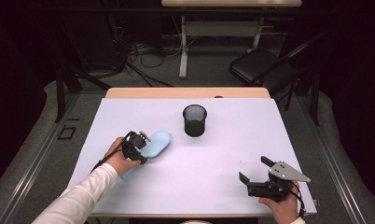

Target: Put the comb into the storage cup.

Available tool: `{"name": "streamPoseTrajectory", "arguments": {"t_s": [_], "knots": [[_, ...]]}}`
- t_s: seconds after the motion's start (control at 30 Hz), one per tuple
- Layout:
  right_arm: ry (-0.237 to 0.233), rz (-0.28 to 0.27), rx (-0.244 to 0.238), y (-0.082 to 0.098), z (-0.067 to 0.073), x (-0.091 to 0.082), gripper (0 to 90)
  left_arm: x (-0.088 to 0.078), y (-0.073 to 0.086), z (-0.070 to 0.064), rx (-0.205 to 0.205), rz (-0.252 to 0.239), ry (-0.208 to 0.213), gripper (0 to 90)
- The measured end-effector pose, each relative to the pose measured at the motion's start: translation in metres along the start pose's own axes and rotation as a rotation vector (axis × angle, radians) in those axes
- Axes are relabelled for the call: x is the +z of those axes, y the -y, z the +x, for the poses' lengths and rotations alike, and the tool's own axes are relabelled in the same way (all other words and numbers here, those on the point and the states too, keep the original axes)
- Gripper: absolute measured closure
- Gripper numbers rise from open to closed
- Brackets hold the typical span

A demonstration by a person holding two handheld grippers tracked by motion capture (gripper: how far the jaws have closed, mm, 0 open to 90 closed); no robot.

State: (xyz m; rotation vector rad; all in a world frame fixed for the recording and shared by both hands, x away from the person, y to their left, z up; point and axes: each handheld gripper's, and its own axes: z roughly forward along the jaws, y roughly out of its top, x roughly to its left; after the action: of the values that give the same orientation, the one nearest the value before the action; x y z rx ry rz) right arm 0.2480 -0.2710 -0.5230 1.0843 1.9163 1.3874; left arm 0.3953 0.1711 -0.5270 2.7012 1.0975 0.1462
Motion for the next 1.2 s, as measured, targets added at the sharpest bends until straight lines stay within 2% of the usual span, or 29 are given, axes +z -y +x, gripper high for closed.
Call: {"name": "streamPoseTrajectory", "arguments": {"t_s": [0.57,1.2], "knots": [[0.001,-0.003,0.001,-0.0001,0.0,-0.0001,0.0,-0.0007,-0.0001,-0.0007,0.003,0.007,-0.007,69.6],[0.001,-0.002,0.001,0.0001,0.0,0.0007,0.0,-0.0024,0.0015,0.0017,-0.015,-0.013,0.01,69.9]]}}
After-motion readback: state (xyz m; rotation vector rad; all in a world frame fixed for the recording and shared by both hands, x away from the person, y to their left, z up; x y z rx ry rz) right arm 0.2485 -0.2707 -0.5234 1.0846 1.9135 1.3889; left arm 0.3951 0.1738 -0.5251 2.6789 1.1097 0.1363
